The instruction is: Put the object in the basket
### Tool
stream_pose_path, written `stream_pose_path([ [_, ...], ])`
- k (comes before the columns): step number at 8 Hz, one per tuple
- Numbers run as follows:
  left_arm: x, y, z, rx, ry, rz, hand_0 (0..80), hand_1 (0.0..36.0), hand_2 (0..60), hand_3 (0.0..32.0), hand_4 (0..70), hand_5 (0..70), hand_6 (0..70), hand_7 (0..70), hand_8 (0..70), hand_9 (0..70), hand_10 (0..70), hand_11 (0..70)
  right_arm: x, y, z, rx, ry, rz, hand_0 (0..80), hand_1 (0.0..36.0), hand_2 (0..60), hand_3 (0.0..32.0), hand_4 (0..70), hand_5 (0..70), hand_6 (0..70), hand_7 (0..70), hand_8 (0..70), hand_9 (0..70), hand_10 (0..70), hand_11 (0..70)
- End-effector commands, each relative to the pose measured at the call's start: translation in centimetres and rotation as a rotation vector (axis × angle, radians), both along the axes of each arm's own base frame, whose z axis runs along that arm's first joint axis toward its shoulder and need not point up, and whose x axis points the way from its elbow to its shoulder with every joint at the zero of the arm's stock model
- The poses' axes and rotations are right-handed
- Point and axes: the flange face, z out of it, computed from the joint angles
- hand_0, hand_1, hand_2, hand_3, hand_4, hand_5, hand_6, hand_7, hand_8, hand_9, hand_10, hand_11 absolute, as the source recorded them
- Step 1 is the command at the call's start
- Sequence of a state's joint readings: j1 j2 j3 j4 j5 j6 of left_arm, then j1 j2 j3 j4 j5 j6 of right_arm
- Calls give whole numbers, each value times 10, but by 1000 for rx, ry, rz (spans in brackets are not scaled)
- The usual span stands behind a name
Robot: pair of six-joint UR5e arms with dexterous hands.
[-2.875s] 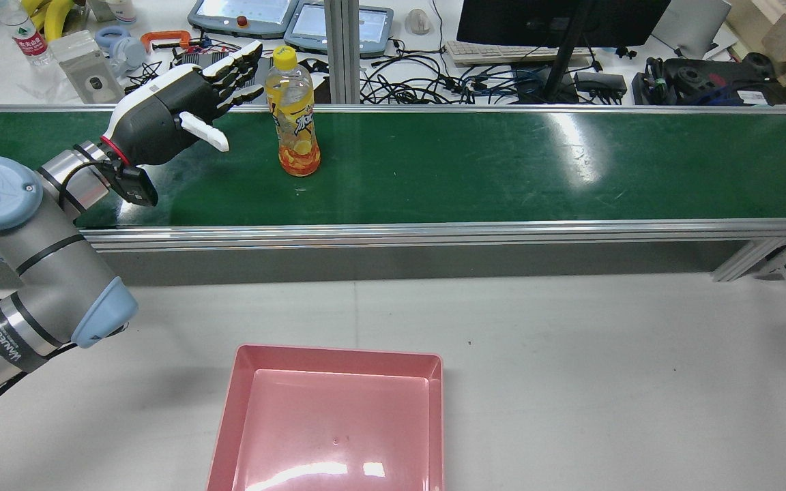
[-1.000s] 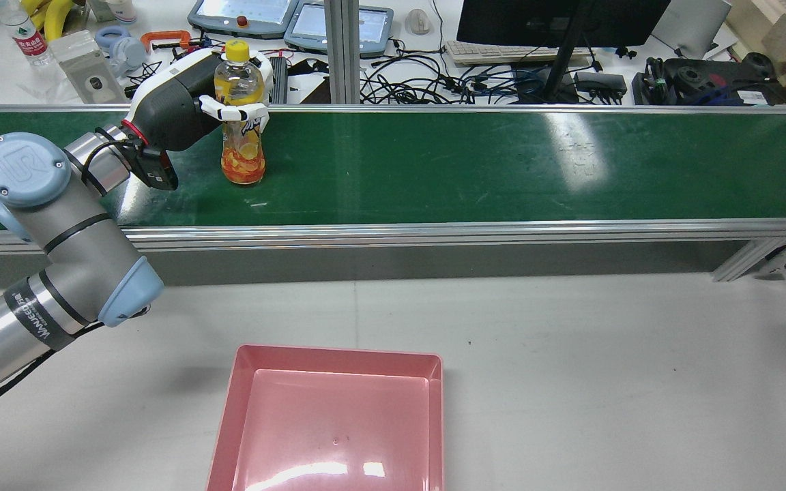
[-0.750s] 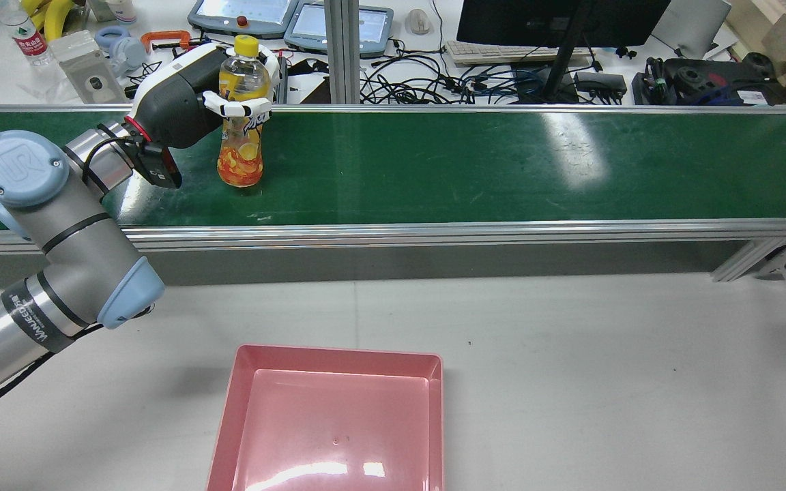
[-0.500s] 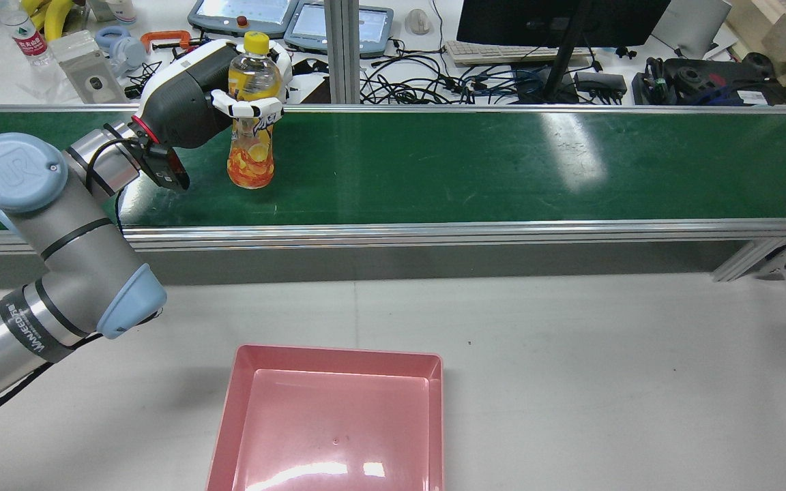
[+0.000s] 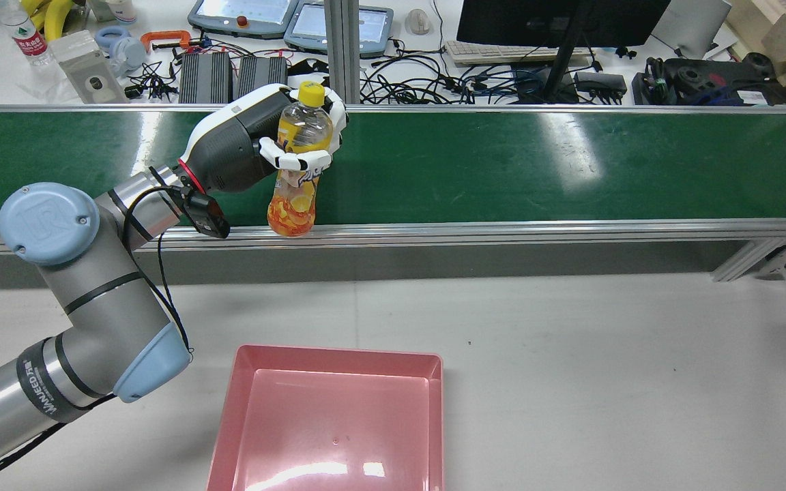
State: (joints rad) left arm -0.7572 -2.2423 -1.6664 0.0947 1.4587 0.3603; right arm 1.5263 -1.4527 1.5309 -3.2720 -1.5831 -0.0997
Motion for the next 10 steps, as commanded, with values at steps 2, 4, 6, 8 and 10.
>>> stream_pose_path([
  [2,46,80,-29,61,-32,80,553,195,352,0,345,700,344,700,498,700,700,700,0,0,0,0,0,0,0,0,0,0,0,0,0,0,0,0,0,0],
  [4,60,116,-42,104,-35,107,573,207,330,0,341,700,336,700,491,700,700,700,0,0,0,0,0,0,0,0,0,0,0,0,0,0,0,0,0,0],
  [6,62,155,-30,121,-85,126,560,200,340,0,344,700,339,700,485,700,700,700,0,0,0,0,0,0,0,0,0,0,0,0,0,0,0,0,0,0],
  [8,79,178,-2,123,-123,158,543,186,319,0,327,668,321,700,470,691,700,700,0,0,0,0,0,0,0,0,0,0,0,0,0,0,0,0,0,0],
  [10,74,181,31,146,-105,150,523,134,62,0,251,419,176,454,302,471,507,700,0,0,0,0,0,0,0,0,0,0,0,0,0,0,0,0,0,0],
])
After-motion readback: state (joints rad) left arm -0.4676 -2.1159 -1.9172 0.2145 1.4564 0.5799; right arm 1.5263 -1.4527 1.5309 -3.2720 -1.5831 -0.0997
